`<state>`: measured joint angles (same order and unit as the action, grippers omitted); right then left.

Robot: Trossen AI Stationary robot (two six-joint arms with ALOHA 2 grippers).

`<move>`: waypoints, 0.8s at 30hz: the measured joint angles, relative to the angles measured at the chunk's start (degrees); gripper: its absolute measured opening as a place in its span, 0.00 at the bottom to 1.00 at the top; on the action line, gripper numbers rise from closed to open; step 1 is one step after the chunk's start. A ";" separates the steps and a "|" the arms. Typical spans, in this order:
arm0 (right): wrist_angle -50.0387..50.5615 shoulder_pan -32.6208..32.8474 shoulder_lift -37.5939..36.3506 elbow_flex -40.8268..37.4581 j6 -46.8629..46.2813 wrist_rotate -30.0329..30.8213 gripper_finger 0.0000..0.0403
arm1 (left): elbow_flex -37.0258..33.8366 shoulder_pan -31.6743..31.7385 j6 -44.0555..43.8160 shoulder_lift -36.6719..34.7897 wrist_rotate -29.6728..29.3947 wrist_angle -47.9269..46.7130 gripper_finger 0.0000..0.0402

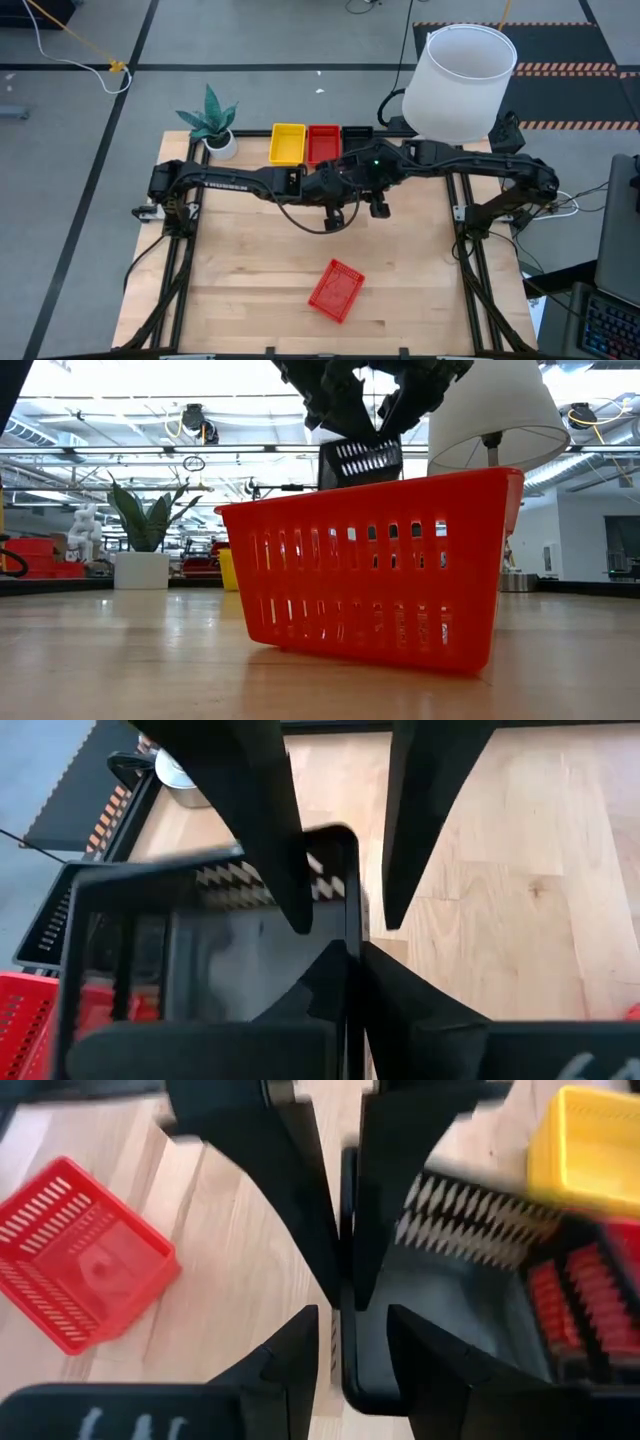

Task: Stack baskets by color
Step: Stack the bottom black basket on the top black basket

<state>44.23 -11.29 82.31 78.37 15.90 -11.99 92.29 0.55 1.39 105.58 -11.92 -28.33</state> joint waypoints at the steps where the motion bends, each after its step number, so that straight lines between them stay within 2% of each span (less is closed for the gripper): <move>1: 0.32 0.00 0.15 -0.01 -0.02 0.02 0.29 | 0.00 -0.01 0.00 0.00 0.00 0.04 0.06; 7: 1.28 0.00 0.12 -0.07 -0.02 0.07 0.24 | 0.00 -0.14 -0.04 0.00 0.08 0.30 0.02; 13: 1.65 0.01 0.10 -0.07 0.27 -0.02 0.13 | 0.00 -0.63 0.11 0.00 -0.15 1.94 0.07; 16: 1.89 0.02 0.12 -0.07 0.41 -0.11 0.08 | 0.00 -0.65 -0.01 0.00 -0.19 2.37 0.06; 20: 1.96 0.02 0.12 -0.07 0.46 -0.11 0.05 | 0.00 -0.69 -0.07 0.00 -0.19 2.70 0.02; 24: 1.94 0.02 0.12 -0.07 0.44 -0.15 0.02 | -0.02 -0.69 -0.72 0.00 -0.20 2.85 0.06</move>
<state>46.17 -11.27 82.43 78.30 16.34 -12.14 92.27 -0.14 0.66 105.58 -12.12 -25.48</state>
